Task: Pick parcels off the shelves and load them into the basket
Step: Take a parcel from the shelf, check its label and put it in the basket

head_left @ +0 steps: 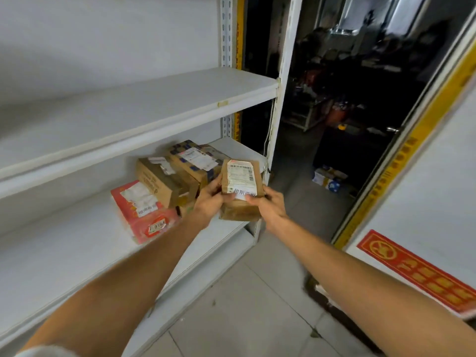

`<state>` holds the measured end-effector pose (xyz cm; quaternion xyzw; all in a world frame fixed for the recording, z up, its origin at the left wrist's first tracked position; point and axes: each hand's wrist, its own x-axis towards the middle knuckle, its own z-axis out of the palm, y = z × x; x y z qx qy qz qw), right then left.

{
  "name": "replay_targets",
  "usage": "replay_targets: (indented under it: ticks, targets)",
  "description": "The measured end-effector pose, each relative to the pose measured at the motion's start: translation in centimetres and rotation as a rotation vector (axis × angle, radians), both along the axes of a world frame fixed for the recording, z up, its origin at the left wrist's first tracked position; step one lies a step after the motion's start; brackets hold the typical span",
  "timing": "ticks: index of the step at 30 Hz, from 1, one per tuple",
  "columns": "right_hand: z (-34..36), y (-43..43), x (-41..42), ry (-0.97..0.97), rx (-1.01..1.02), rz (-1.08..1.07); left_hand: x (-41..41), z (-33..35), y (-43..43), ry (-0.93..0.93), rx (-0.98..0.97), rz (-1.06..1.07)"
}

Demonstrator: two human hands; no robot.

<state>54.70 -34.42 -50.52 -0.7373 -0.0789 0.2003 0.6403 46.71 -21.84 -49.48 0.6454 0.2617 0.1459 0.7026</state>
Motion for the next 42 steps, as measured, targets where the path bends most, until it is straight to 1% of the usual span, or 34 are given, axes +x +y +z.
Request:
replay_targets:
  ticks: [3, 8, 11, 16, 20, 25, 29, 31, 35, 39, 42]
  targets:
    - [-0.7, -5.4, 1.8, -0.016, 0.016, -0.128, 3.7, -0.8, -4.3, 0.006, 0.004, -0.143]
    - [-1.4, -15.8, 3.6, 0.065, 0.015, -0.38, 9.0, -1.8, -13.5, -0.007, -0.011, -0.402]
    - [-0.8, -22.6, 3.9, 0.049, 0.035, -0.494, 11.5, -1.8, -19.7, 0.002, -0.02, -0.552]
    - [-0.3, -33.3, 2.7, 0.02, 0.084, -0.727, 15.0, -1.5, -31.3, 0.022, -0.008, -0.792]
    - [0.5, -41.0, 1.5, -0.031, 0.03, -0.901, 16.3, -1.8, -40.0, 0.043, 0.018, -0.921]
    - [0.3, -49.3, -0.5, -0.047, 0.008, -1.093, 17.9, -2.1, -50.0, 0.052, 0.019, -1.152]
    - [-0.3, -55.6, -3.5, -0.06, -0.027, -1.308, 17.4, -2.4, -58.6, 0.046, 0.019, -1.383]
    - [-0.4, -58.2, -5.6, -0.035, -0.049, -1.403, 16.3, -2.7, -62.7, 0.032, 0.054, -1.498]
    - [-0.8, -62.4, -9.8, 0.01, -0.029, -1.604, 13.5, -3.5, -70.2, 0.037, 0.058, -1.7]
    - [-1.3, -64.3, -13.8, -0.005, -0.046, -1.87, 10.1, -3.9, -76.1, 0.061, -0.009, -1.953]
    - [-0.9, -64.0, -16.8, 0.006, -0.039, -2.04, 7.1, -4.2, -79.2, 0.077, 0.014, -2.137]
